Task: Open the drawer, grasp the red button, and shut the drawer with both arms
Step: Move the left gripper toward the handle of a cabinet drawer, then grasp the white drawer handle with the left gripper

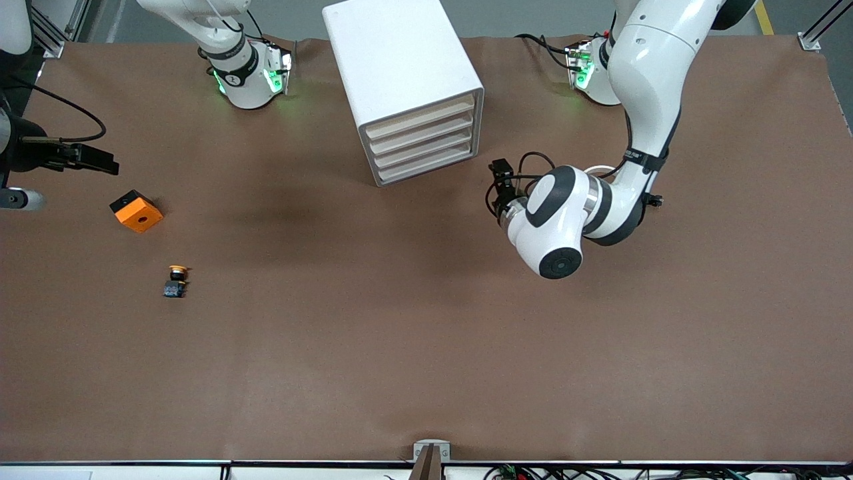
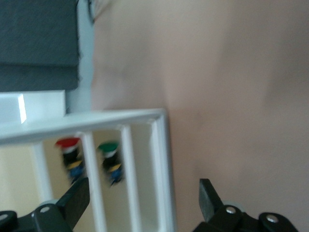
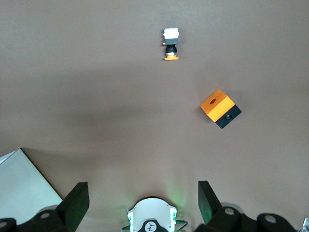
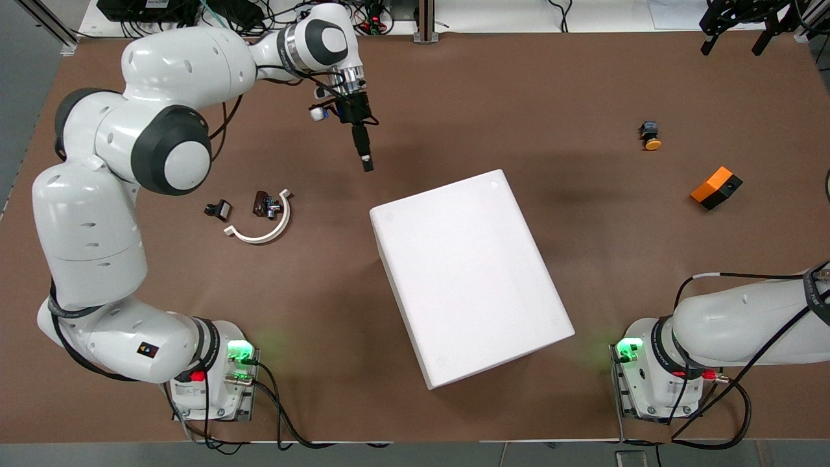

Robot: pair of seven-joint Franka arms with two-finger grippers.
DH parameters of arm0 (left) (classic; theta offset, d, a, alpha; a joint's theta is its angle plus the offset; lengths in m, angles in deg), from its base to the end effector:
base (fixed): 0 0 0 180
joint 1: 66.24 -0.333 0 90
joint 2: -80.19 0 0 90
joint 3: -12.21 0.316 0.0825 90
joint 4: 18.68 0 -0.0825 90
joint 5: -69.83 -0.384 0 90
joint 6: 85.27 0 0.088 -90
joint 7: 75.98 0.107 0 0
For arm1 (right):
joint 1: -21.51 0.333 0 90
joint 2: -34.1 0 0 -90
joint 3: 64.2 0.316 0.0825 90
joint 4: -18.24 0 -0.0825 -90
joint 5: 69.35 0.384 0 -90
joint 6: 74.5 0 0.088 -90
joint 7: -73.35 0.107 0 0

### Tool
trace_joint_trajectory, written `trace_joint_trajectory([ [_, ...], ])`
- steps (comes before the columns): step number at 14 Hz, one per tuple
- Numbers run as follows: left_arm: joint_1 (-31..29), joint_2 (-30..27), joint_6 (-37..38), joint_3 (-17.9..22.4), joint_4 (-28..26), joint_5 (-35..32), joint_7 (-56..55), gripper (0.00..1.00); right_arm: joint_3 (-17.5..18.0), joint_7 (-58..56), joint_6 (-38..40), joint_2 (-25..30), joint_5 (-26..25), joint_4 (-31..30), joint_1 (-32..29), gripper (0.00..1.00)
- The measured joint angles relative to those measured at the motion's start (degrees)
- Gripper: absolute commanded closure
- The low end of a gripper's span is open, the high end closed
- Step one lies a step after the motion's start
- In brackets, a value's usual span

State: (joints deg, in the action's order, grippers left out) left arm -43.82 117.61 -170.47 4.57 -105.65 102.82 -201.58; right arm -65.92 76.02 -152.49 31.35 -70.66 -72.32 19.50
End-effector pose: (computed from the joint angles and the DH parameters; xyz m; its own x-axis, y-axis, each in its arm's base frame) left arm 0.5235 -0.3610 0.2696 -0.2834 0.9568 -0.0642 0.5900 0.1212 -0.7983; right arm 0.5410 -0.0377 0.5785 0.9581 -0.1142 -0.2627 -0.1084 -0.9934 0.0365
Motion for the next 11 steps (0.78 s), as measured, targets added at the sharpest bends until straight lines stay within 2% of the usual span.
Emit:
trace_joint_trajectory([
  [4, 1.7, 2.2, 0.1, 0.0, 0.0, 9.2, -1.2, 0.05, 0.2, 3.4, 0.0, 0.0, 0.1, 0.1, 0.1, 0.0],
  [6, 2.7, 3.5, -0.5, 0.0, 0.0, 10.5, -1.3, 0.16, 0.2, 3.4, 0.1, -0.2, 0.1, 0.1, 0.1, 0.0],
  [8, 3.5, 4.9, -1.5, 0.0, 0.0, 13.5, -1.3, 0.32, 0.1, 3.5, 0.2, -0.6, 0.1, 0.1, 0.0, 0.0],
  [11, 4.3, 6.5, -3.0, 0.0, 0.0, 18.2, -1.3, 0.32, 0.2, 3.5, 0.5, -1.0, 0.1, 0.1, 0.1, 0.0],
])
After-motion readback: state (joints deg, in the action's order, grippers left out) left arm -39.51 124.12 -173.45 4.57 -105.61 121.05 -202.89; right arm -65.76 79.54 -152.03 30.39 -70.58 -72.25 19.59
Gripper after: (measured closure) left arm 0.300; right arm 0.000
